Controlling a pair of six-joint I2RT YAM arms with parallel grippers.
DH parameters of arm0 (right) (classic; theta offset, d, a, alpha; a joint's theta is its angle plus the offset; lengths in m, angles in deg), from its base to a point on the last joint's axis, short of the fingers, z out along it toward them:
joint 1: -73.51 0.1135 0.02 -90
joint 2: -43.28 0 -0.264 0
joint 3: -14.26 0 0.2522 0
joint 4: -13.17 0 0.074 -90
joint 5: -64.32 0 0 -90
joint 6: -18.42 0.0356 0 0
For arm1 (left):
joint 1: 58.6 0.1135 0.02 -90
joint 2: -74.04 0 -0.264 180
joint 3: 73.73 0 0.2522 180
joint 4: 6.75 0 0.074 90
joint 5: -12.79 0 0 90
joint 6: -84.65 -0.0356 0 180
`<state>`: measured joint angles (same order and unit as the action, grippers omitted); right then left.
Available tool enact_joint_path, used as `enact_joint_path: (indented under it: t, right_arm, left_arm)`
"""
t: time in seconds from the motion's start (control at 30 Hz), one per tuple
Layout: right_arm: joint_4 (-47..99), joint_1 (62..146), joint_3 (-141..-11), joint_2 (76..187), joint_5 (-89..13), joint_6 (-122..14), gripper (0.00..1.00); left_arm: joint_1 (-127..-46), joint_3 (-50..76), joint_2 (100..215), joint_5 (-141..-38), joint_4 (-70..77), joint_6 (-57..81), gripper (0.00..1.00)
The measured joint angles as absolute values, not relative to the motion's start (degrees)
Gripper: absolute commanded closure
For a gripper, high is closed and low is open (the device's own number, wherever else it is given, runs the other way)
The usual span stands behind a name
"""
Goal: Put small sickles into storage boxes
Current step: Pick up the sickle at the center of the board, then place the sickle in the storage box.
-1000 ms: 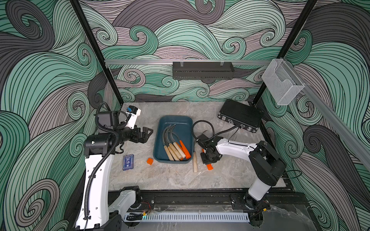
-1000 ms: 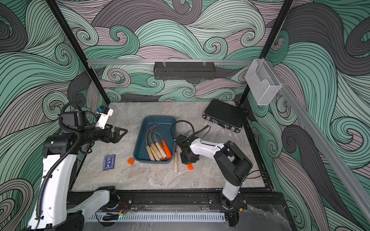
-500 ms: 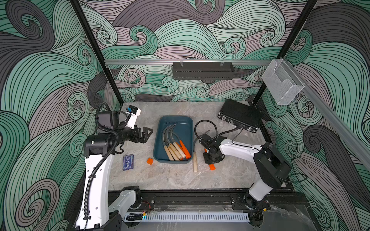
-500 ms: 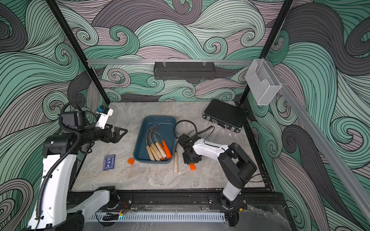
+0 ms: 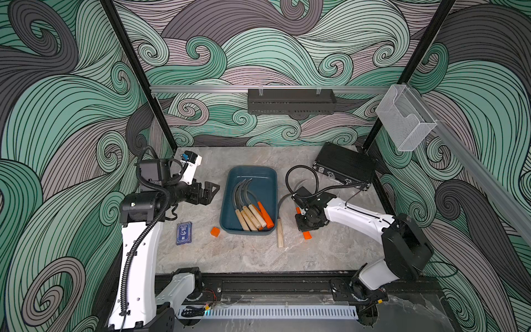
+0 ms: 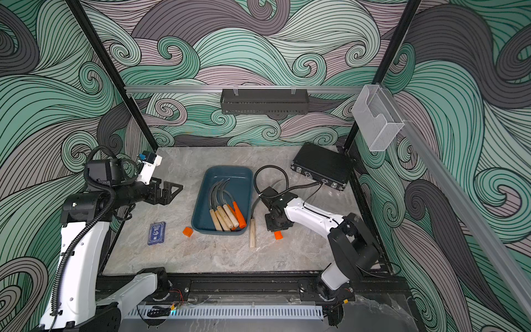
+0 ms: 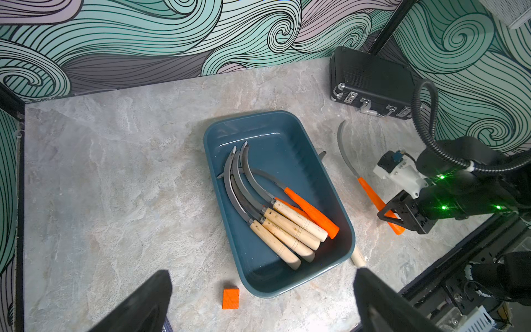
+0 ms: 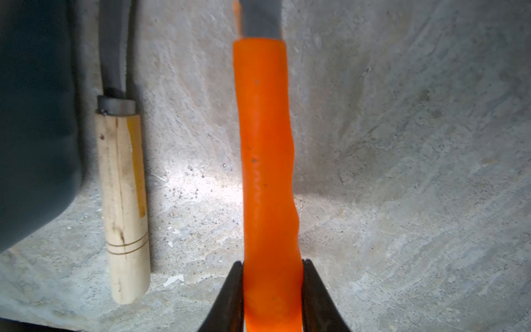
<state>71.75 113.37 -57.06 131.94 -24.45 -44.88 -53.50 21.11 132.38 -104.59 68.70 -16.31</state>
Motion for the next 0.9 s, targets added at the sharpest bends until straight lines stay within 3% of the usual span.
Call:
enact_joint_path:
  t: [0.4, 0.9]
  right_arm:
    - [75.42, 113.13, -68.69, 123.85, -28.64, -46.48, 1.00]
    - [75.92, 116.60, -79.12, 127.76, -36.84, -44.97, 1.00]
  left_arm:
    - [-53.50, 21.11, 132.45, -104.48, 68.59, -16.20, 0.02]
    - [-53.50, 21.11, 132.45, -103.47, 67.32, -15.09, 0.01]
